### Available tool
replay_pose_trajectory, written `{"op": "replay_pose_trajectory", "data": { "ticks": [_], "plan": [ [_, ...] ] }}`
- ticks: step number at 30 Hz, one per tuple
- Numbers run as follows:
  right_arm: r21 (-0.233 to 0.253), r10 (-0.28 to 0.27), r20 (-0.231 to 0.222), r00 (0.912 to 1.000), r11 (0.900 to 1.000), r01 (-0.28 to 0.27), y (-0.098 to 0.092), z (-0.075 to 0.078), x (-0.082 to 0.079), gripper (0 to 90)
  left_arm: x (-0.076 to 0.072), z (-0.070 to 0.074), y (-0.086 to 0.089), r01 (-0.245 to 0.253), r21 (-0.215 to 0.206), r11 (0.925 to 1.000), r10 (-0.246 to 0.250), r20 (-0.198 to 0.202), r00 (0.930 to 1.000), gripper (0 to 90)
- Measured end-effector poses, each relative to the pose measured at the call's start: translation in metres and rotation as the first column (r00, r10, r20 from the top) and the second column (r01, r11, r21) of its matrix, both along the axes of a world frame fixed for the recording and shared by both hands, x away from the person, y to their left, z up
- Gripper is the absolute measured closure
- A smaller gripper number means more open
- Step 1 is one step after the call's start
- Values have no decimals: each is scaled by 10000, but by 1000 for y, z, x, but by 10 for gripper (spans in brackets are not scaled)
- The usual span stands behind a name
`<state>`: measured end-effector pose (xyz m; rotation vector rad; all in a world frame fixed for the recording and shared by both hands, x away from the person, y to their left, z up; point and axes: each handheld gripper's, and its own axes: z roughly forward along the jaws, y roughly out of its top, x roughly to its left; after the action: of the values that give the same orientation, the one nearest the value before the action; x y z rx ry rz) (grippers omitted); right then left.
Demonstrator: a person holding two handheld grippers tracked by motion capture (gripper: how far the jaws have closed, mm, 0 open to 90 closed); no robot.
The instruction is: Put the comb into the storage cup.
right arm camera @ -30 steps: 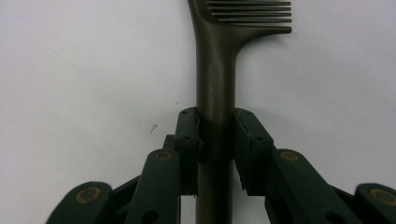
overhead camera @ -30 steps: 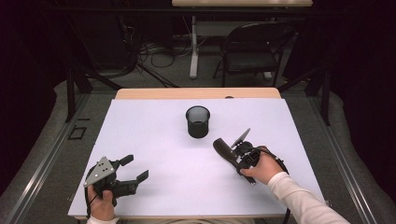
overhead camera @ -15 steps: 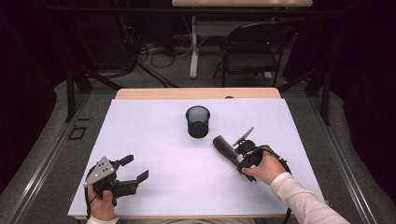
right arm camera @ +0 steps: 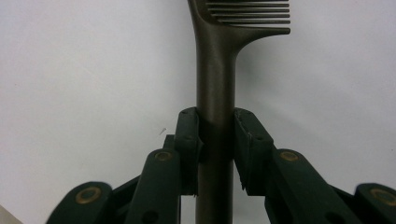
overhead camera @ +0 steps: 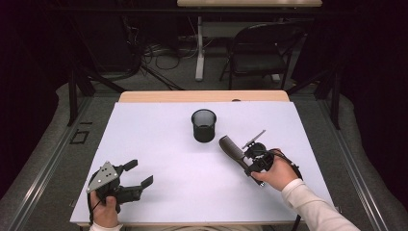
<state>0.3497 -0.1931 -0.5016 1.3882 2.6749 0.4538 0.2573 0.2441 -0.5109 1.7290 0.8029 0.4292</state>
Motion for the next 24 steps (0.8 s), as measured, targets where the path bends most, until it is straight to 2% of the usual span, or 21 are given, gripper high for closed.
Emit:
{"op": "replay_pose_trajectory", "data": {
  "ticks": [2,3,4,6,8,10,11,14,17,18,24],
  "plan": [
    [73,60,22,10000,10000,-60,0,2,0,728,0,0,0,29,-41,10000,-29,10,10000,163],
    [171,-80,93,9999,9998,79,1,2,-2,728,0,0,0,32,-38,10000,-32,11,10000,163],
    [147,122,121,9999,9998,-124,0,4,-1,728,0,0,0,33,-40,10000,-33,11,10000,162],
    [336,82,285,9996,9994,-92,1,5,-3,728,0,0,0,39,-43,10000,-39,5,10000,163],
    [202,245,247,9994,9995,-250,0,9,-3,729,0,0,0,39,-43,10000,-39,4,10000,163],
    [533,122,492,9987,9985,-149,1,9,-5,728,0,0,0,38,-44,10000,-38,3,10000,163],
    [423,184,438,9989,9989,-203,0,11,-5,728,0,0,0,41,-42,10000,-41,-1,10000,163],
    [760,138,755,9971,9969,-195,0,12,-5,728,0,0,0,25,-23,10000,-25,-10,10000,163],
    [819,181,736,9971,9964,-241,0,15,-5,728,0,0,0,14,-50,10000,-14,-14,10000,163],
    [1056,170,973,9951,9940,-273,0,14,-6,728,0,0,0,16,-51,10000,-16,-14,10000,163],
    [1536,166,1484,9888,9873,-397,1,19,-8,728,0,0,0,26,-39,10000,-26,-13,10000,163]
  ]
}}
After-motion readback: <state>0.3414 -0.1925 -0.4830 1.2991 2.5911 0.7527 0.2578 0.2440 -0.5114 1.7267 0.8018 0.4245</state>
